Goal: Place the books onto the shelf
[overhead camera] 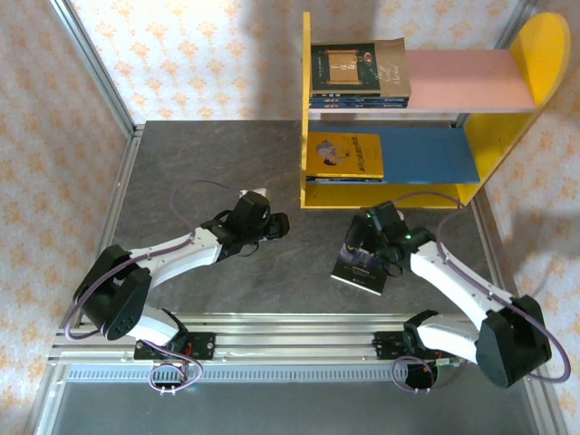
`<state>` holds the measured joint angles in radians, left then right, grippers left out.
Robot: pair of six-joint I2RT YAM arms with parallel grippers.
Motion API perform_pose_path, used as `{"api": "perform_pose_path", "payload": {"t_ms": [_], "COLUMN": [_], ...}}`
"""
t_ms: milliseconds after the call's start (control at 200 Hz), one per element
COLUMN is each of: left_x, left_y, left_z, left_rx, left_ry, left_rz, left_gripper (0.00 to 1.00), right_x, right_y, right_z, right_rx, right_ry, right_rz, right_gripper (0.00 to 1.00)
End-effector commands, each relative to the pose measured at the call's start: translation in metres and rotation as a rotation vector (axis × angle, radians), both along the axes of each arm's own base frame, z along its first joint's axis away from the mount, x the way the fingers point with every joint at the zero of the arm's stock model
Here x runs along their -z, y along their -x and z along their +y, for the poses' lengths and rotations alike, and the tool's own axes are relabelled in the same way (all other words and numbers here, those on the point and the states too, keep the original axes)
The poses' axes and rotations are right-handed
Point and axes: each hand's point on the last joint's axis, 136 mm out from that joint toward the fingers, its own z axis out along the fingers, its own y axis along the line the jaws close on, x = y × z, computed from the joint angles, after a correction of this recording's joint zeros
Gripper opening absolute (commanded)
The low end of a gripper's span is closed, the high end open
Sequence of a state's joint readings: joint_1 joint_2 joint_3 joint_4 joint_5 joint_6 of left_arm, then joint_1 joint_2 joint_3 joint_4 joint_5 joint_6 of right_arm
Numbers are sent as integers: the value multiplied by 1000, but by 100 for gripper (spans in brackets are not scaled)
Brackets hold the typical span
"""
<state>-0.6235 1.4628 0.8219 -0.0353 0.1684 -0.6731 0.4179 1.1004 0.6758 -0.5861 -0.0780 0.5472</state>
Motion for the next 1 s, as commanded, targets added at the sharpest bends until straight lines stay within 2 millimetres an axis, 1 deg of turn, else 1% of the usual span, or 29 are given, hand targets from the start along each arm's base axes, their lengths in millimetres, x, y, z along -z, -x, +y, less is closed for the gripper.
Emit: {"api": "perform_pose_path", "payload": {"t_ms": [0,150,235,245,270,350,425,476,621,741,896,996], "left_x": [-10,-11,-10,-10,-9,-8,-6,-4,6,15,15,16], "left_y": [-6,-7,-6,-6,-5,-4,-3,-3,-1,-1,0,1], "left_z": [-8,-13,-15,-15,-15,-15,-15,-16,-22,-24,-22,-19], "left_rx": [29,38,43,45,45,46,48,54,64,70,64,57], "left_ry": [-3,9,20,22,23,24,24,26,49,43,34,29], "left_rz": [-27,-23,-18,-17,-15,-10,-4,2,26,53,58,58], "left_gripper": [54,54,54,54,54,54,54,54,54,54,54,54], "right_x": [22,40,44,47,49,53,53,50,44,47,57,60], "right_y": [24,23,17,17,15,8,0,-5,-16,-20,-19,-17], "right_z": [-35,-41,-38,-37,-35,-22,-11,-2,23,50,89,111], "right_rx": [84,109,94,90,80,35,-8,-51,-157,-252,-369,-427], "right_ry": [76,71,71,74,65,14,-20,-36,-33,-34,-51,-61], "right_rz": [97,145,148,162,164,154,127,106,65,48,37,31], "right_gripper": [93,94,94,94,93,90,88,85,83,79,74,72]}}
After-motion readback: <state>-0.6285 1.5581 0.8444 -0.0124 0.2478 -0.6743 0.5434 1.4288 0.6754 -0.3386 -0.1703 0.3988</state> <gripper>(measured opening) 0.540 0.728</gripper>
